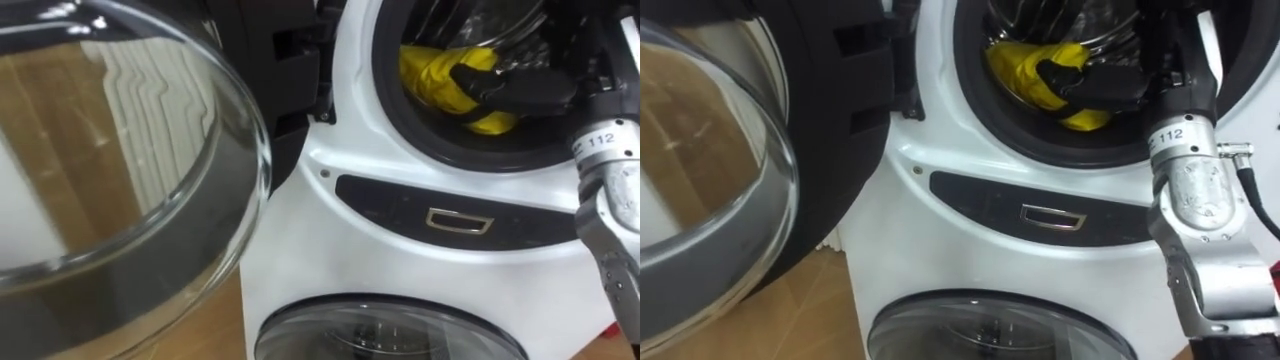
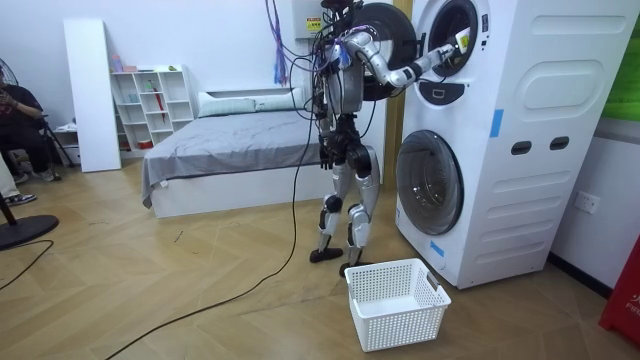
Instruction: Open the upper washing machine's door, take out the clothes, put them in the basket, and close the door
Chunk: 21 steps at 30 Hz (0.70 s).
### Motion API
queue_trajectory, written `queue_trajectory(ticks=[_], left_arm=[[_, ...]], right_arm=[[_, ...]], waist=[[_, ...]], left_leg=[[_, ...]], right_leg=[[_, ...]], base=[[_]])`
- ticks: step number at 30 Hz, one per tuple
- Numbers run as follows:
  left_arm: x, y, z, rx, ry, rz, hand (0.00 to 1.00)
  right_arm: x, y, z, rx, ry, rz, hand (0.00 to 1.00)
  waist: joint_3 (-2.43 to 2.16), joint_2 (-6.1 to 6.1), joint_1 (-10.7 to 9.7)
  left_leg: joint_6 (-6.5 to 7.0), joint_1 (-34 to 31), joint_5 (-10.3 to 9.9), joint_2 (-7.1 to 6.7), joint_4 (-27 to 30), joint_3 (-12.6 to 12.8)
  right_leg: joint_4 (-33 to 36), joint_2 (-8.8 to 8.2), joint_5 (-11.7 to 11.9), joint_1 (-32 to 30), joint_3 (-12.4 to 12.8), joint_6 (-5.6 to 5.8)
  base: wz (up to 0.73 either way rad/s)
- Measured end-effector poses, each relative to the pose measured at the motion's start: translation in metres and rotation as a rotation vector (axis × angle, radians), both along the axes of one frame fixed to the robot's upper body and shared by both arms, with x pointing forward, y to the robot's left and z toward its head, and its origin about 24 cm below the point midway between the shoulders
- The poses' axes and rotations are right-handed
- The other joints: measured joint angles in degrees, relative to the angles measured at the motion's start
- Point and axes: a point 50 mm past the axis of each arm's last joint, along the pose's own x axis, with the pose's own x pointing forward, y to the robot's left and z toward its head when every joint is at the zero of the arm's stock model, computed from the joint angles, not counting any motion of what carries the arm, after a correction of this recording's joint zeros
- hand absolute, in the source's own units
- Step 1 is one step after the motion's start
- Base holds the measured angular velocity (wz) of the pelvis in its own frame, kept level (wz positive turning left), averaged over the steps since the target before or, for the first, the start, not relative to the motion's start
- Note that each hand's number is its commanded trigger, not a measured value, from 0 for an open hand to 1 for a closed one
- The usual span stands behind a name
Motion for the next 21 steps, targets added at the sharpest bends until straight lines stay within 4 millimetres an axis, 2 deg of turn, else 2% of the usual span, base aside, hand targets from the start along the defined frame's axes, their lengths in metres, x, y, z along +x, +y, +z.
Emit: queue_trajectory(ticks=[4, 5, 8, 9, 11, 12, 15, 20, 21], left_arm=[[0.0, 0.001, 0.0, -0.003, 0.006, 0.002, 0.0], [0.001, 0.001, 0.0, -0.005, 0.007, -0.003, 0.0], [0.003, 0.001, 0.0, -0.016, 0.009, -0.007, 0.0], [0.008, 0.001, 0.001, -0.017, -0.001, -0.011, 0.0], [0.009, 0.003, 0.002, -0.019, -0.005, 0.0, 0.0], [0.011, 0.006, 0.003, -0.017, -0.008, 0.01, 0.0], [0.012, 0.011, 0.004, -0.007, -0.002, 0.019, 0.0], [0.011, 0.012, 0.004, -0.01, 0.012, 0.025, 0.0], [0.01, 0.013, 0.005, -0.009, 0.017, 0.027, 0.0]], right_arm=[[0.002, -0.001, -0.002, -0.039, 0.04, 0.058, 0.0], [0.003, -0.003, -0.004, -0.051, 0.056, 0.07, 0.0], [0.006, -0.003, -0.006, -0.106, 0.109, 0.114, 0.0], [0.007, -0.005, -0.009, -0.129, 0.139, 0.12, 0.0], [0.008, -0.008, -0.012, -0.163, 0.176, 0.135, 0.0], [0.008, -0.011, -0.014, -0.176, 0.198, 0.143, 0.0], [0.009, -0.012, -0.016, -0.191, 0.228, 0.174, 0.0], [0.01, -0.018, -0.017, -0.21, 0.277, 0.186, 0.0], [0.011, -0.018, -0.016, -0.213, 0.282, 0.196, 0.47]], waist=[[0.05, -0.82, 0.1], [-0.11, -1.12, 0.1], [-0.03, -1.33, 0.7], [-0.29, -1.76, 0.9], [-0.19, -1.81, 1.2], [-0.32, -2.1, 1.4], [-0.06, -2.59, 1.4], [-0.04, -2.95, 1.6], [-0.02, -2.98, 1.5]], left_leg=[[-0.04, -0.3, 0.0, 0.05, -0.3, -0.1], [-0.05, -0.3, 0.0, 0.07, -0.2, 0.0], [-0.05, -0.2, 0.0, 0.08, -0.3, 0.2], [-0.05, -0.2, 0.0, 0.08, -0.3, 0.2], [-0.04, -0.1, 0.0, 0.09, -0.3, 0.2], [-0.05, -0.1, 0.0, 0.12, -0.3, 0.2], [-0.05, -0.1, 0.0, 0.16, -0.2, 0.1], [-0.07, 0.0, 0.0, 0.23, -0.8, -0.2], [-0.1, -0.1, 0.0, 0.24, -0.8, -0.2]], right_leg=[[0.1, 0.05, 0.1, -0.3, -0.2, -0.1], [0.0, 0.08, 0.1, -0.4, -0.2, -0.1], [-0.1, 0.19, 0.1, -0.4, 0.0, -0.1], [-0.1, 0.19, 0.1, -0.4, 0.0, -0.1], [-0.2, 0.2, 0.1, -0.3, 0.0, -0.1], [-0.2, 0.21, 0.1, -0.3, 0.0, -0.1], [-0.5, 0.19, 0.1, 0.0, -0.3, -0.1], [-1.1, 0.17, 0.4, 0.4, -0.9, -0.11], [-1.1, 0.2, 0.4, 0.3, -0.8, -0.11]], base=[[-0.03], [-0.03], [-0.05], [0.0], [0.0], [0.0], [0.02], [0.03], [0.0]])
